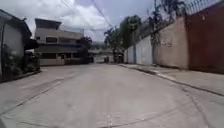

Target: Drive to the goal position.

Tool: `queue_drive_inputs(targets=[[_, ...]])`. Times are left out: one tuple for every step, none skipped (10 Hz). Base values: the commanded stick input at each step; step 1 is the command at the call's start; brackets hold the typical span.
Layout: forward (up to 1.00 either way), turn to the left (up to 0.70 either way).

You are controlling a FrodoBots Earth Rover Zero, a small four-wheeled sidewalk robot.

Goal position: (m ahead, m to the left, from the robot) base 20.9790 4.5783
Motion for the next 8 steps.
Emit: queue_drive_inputs(targets=[[1.00,0.00],[1.00,0.00],[1.00,0.00],[1.00,0.00],[1.00,0.00],[1.00,0.00],[1.00,0.00],[1.00,0.00]])
